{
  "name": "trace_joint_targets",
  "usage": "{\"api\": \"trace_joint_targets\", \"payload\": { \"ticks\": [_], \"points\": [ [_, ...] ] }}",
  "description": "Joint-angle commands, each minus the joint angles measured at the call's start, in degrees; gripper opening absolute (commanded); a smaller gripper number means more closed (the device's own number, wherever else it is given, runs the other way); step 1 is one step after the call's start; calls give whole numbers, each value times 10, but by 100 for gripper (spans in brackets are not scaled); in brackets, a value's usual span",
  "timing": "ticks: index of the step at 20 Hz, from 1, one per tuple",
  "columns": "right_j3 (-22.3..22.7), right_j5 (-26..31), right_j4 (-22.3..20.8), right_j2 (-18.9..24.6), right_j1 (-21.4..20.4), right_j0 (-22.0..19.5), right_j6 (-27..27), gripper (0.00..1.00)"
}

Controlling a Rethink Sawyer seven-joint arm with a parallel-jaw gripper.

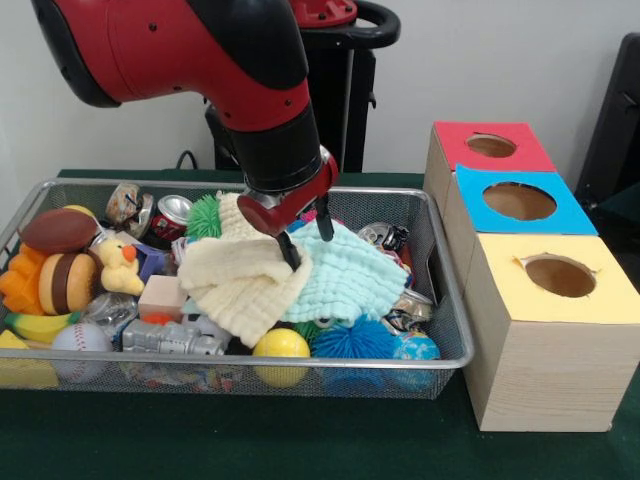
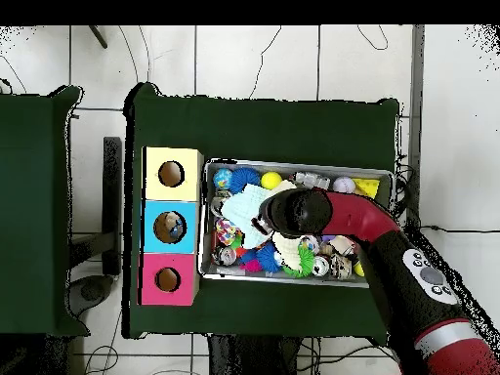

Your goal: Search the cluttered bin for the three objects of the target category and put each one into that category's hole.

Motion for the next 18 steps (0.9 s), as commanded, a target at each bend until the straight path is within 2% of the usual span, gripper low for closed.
{"api": "trace_joint_targets", "payload": {
  "ticks": [1,8,13,18],
  "points": [
    [2,-8,17,7,-43,-18,60,100],
    [-22,-31,-19,-18,-35,1,61,100],
    [-81,-49,-70,-43,9,14,41,100],
    [-111,-50,-90,-37,33,1,10,100]
  ]
}}
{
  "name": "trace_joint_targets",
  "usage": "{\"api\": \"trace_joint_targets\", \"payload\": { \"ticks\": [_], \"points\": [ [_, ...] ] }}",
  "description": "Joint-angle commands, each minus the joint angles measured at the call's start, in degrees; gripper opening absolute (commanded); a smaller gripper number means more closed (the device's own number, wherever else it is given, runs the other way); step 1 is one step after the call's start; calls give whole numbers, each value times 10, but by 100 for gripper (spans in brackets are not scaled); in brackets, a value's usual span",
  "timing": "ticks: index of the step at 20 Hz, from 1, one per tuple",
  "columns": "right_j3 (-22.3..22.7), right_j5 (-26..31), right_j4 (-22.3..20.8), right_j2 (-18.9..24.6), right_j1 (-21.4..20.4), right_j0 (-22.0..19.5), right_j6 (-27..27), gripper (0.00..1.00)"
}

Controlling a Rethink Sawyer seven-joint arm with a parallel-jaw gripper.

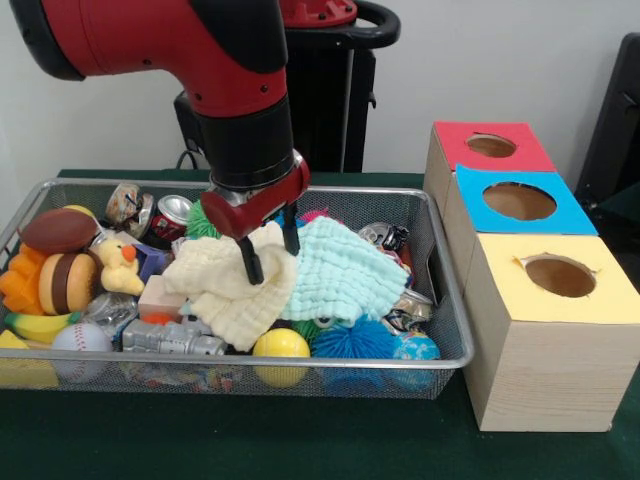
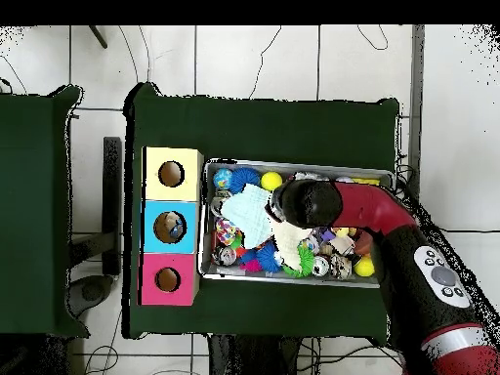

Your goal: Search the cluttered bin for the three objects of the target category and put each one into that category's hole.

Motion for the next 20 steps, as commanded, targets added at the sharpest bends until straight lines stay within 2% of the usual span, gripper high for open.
{"api": "trace_joint_targets", "payload": {
  "ticks": [1,14,20],
  "points": [
    [-75,-36,-57,-24,54,-7,7,100],
    [-120,-53,-120,-32,84,-4,-2,100],
    [-125,-66,-141,-27,76,-10,-8,100]
  ]
}}
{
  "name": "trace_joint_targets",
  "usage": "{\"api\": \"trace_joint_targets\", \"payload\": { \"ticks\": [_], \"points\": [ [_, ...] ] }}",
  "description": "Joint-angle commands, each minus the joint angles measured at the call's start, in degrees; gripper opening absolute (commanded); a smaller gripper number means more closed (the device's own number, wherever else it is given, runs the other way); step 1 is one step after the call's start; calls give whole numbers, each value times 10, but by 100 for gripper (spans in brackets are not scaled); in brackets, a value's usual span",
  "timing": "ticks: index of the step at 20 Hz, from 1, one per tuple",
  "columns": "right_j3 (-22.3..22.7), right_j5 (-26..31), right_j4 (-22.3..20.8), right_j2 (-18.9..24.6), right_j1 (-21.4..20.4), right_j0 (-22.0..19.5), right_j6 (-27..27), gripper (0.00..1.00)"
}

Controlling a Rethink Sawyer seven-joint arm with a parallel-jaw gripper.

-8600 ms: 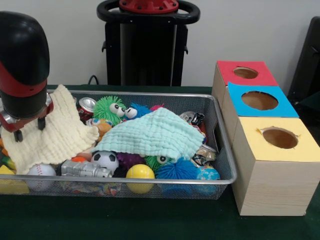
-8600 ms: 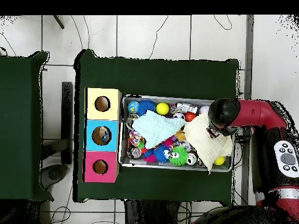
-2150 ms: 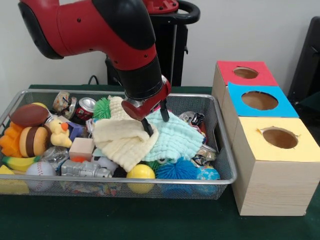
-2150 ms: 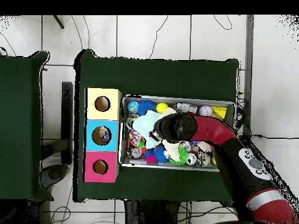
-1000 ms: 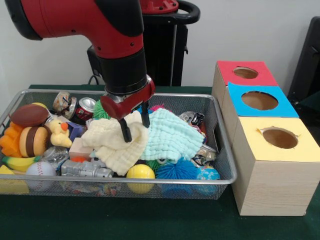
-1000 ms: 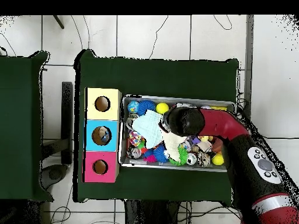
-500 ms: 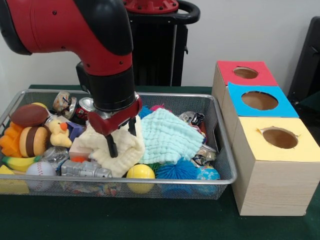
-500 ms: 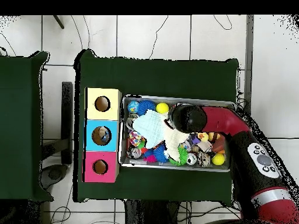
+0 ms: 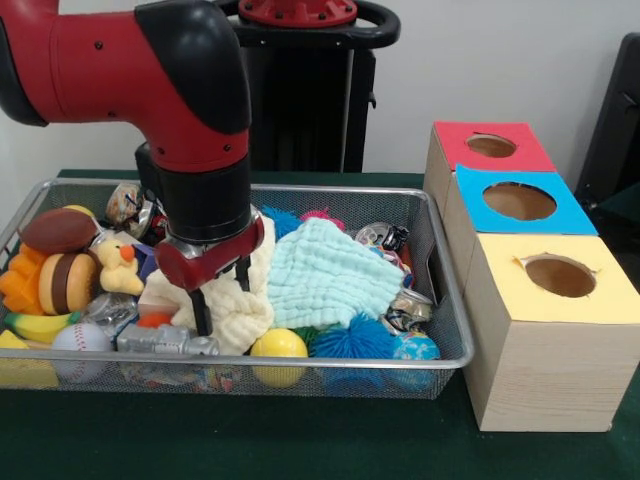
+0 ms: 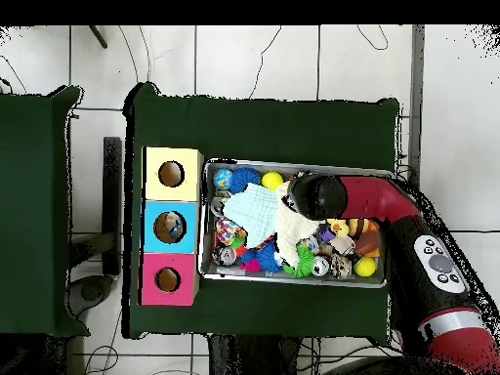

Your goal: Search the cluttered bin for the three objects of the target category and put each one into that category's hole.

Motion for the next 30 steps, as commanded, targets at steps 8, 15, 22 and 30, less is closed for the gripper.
{"api": "trace_joint_targets", "payload": {
  "ticks": [8,15,22,30],
  "points": [
    [-61,53,-19,-16,30,-2,-11,100],
    [-78,158,10,-19,26,13,-18,100],
    [-76,225,32,2,-5,-8,-53,100],
    [-70,212,34,24,-26,-28,-69,100]
  ]
}}
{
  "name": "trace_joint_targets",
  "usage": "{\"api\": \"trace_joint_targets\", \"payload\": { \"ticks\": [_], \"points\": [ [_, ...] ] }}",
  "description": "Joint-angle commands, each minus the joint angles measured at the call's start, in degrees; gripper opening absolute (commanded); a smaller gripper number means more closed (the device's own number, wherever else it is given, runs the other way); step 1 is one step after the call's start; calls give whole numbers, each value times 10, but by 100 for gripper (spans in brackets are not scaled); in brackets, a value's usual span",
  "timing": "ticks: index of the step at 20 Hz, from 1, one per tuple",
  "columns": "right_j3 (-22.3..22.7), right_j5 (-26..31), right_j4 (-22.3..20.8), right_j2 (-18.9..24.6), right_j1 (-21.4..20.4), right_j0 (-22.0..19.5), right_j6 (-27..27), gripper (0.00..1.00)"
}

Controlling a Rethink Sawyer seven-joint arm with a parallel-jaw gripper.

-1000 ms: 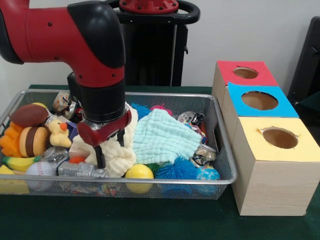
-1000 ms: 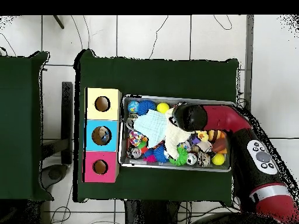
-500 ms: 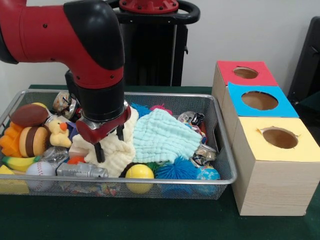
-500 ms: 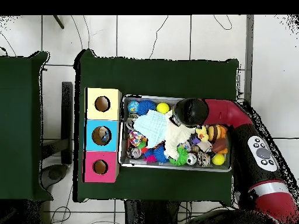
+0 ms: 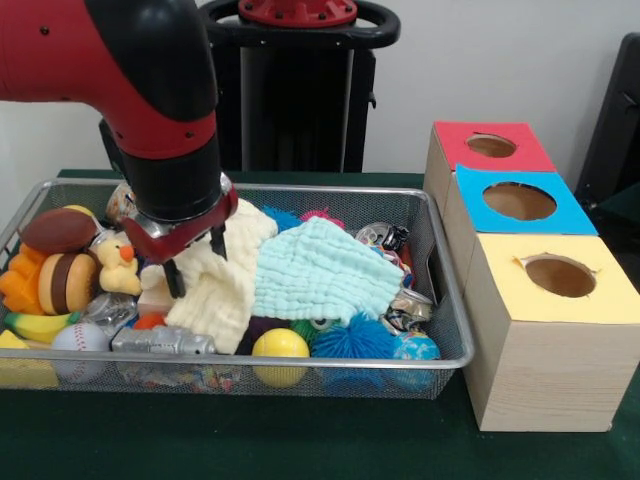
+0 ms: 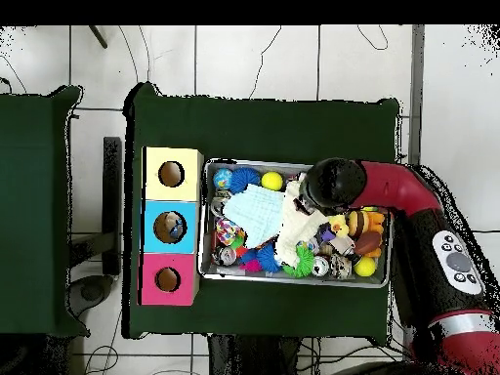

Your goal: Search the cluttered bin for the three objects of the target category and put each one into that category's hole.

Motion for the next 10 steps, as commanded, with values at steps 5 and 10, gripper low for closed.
{"api": "trace_joint_targets", "payload": {
  "ticks": [5,10],
  "points": [
    [-37,53,8,33,-22,-26,-81,100],
    [-36,35,3,39,-25,-32,-89,100]
  ]
}}
